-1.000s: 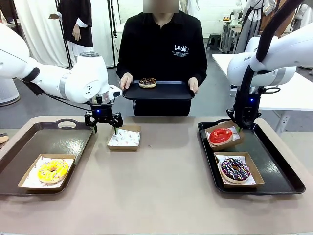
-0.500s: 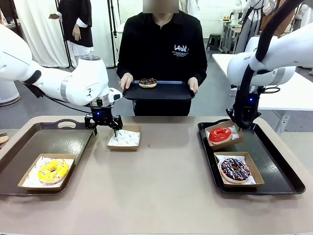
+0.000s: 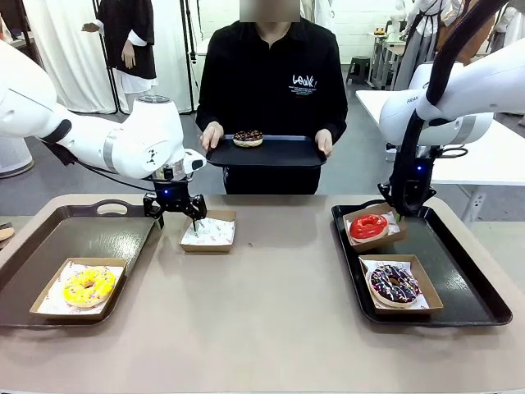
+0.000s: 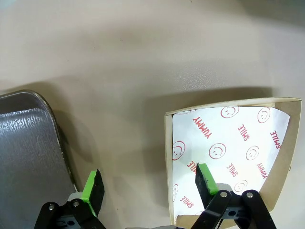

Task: Individually package the donuts and arrange them on the tray.
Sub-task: Place the picked Paper togo box on the Handle tray while simultaneously picking up another Paper togo box from the table with the other hand.

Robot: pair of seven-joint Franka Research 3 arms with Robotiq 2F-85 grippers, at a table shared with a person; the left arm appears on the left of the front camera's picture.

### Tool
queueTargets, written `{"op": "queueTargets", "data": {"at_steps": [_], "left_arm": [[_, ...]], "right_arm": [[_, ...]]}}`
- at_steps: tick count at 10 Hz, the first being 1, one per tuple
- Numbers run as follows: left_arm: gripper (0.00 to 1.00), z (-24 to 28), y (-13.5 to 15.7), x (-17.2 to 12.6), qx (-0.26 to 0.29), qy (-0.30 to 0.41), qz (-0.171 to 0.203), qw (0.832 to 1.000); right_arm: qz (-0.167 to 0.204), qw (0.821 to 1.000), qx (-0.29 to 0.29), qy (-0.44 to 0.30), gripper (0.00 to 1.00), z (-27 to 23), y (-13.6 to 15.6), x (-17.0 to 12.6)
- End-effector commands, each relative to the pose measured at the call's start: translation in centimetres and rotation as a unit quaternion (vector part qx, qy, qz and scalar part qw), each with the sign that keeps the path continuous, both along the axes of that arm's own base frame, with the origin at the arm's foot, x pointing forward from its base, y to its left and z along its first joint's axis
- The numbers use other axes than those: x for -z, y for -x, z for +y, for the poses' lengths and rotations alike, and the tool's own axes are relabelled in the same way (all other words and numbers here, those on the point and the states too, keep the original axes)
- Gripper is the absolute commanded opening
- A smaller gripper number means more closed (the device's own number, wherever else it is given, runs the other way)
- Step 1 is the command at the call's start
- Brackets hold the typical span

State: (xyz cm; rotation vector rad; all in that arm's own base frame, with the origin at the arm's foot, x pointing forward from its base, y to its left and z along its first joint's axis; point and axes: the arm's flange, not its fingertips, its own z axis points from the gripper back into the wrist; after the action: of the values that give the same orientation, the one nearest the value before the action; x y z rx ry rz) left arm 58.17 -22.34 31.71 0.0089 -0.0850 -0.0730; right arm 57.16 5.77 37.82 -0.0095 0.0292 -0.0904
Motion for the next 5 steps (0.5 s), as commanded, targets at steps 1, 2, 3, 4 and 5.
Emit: {"op": "queueTargets", "data": {"at_steps": [1,2,3,4,5], "left_arm": [[1.0,-0.25,-0.35,0.04,-0.003,0.008,-0.001,1.0],[1.0,-0.26,-0.32,0.02,-0.001,0.009,0.0,1.0],[1.0,-0.27,-0.29,-0.01,0.0,0.009,-0.001,1.0],[1.0,-0.28,-0.21,-0.08,0.0,0.01,-0.001,1.0],[1.0,-0.32,-0.13,-0.2,0.004,0.013,-0.004,1.0]], "right_arm": [[-0.001,1.0,0.01,-0.003,0.01,0.48,-0.9,0.48],[0.001,1.0,0.01,-0.004,0.01,0.52,-0.99,0.67],[0.002,1.0,0.011,-0.004,0.01,0.54,-1.02,0.73],[0.001,1.0,0.01,-0.003,0.01,0.63,-1.0,0.68],[-0.003,1.0,0.008,-0.002,0.01,0.66,-0.93,0.58]]}}
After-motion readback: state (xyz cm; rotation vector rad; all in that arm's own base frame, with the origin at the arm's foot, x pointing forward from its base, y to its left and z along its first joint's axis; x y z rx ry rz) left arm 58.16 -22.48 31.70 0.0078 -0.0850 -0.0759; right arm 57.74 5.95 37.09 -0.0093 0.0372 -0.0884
